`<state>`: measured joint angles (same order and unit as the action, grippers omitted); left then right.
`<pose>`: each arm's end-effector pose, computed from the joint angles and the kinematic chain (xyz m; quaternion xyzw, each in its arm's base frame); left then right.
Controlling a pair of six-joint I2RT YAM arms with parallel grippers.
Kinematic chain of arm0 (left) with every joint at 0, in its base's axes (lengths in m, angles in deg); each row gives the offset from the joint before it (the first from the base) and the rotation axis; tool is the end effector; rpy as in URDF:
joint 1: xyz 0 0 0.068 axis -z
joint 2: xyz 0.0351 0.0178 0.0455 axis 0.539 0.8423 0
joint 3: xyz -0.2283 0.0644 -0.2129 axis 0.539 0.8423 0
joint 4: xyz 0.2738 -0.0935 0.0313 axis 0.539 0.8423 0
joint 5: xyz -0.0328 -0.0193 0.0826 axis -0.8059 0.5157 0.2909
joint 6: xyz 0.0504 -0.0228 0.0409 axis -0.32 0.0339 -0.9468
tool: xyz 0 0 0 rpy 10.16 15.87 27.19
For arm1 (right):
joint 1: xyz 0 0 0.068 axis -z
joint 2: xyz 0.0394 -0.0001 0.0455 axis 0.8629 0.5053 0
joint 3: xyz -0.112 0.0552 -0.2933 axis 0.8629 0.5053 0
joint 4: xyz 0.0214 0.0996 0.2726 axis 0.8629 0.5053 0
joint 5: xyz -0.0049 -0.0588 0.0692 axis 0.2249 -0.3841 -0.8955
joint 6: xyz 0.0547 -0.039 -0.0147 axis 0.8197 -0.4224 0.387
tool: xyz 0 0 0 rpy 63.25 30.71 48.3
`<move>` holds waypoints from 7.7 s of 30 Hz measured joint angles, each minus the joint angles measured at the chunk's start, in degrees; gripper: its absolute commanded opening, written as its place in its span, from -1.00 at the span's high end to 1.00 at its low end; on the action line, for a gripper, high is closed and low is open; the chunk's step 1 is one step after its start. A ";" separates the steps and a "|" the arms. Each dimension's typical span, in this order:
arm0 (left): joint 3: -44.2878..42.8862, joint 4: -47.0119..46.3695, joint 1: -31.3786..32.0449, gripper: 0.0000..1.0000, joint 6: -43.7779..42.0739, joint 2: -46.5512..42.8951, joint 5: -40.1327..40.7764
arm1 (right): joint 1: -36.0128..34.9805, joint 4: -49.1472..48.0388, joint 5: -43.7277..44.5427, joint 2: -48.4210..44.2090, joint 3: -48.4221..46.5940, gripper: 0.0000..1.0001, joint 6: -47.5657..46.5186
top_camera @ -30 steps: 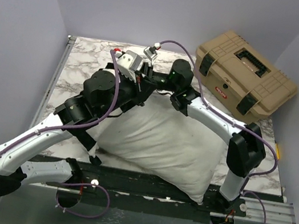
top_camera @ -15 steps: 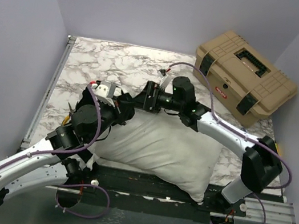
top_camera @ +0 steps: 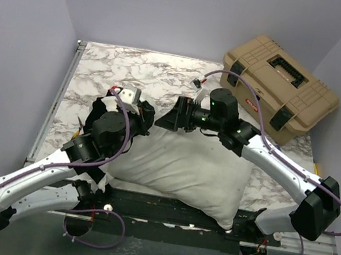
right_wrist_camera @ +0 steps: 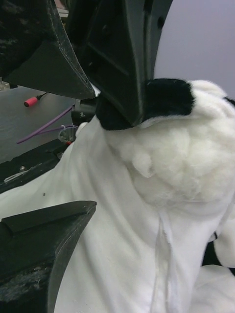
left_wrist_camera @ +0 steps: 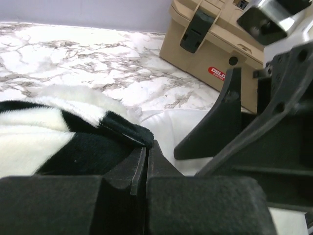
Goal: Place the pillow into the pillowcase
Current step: Stuff the pillow into the pillowcase.
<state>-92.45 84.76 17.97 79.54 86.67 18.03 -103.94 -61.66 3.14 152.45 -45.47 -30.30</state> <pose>0.1421 -0.1342 0.3745 0.0283 0.7384 -0.2520 0.6249 0.2522 0.2807 0.3740 -0.1636 0.7863 0.5175 0.2954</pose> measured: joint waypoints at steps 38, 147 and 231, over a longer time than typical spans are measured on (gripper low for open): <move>-48.89 69.75 -0.59 -0.98 13.14 17.81 4.15 | -2.08 22.25 4.26 -10.16 9.11 -0.98 -5.01; -41.33 33.24 -36.30 -0.07 -10.88 49.40 -1.99 | 22.49 17.18 -2.23 7.80 -5.49 -0.99 -12.90; -39.21 45.18 -33.00 -0.89 3.28 28.94 4.44 | -1.16 -39.56 -16.04 27.63 1.36 1.00 17.40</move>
<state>-131.66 129.94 -15.03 82.82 115.61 22.47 -105.10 -101.22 -12.91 180.08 -44.12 -12.90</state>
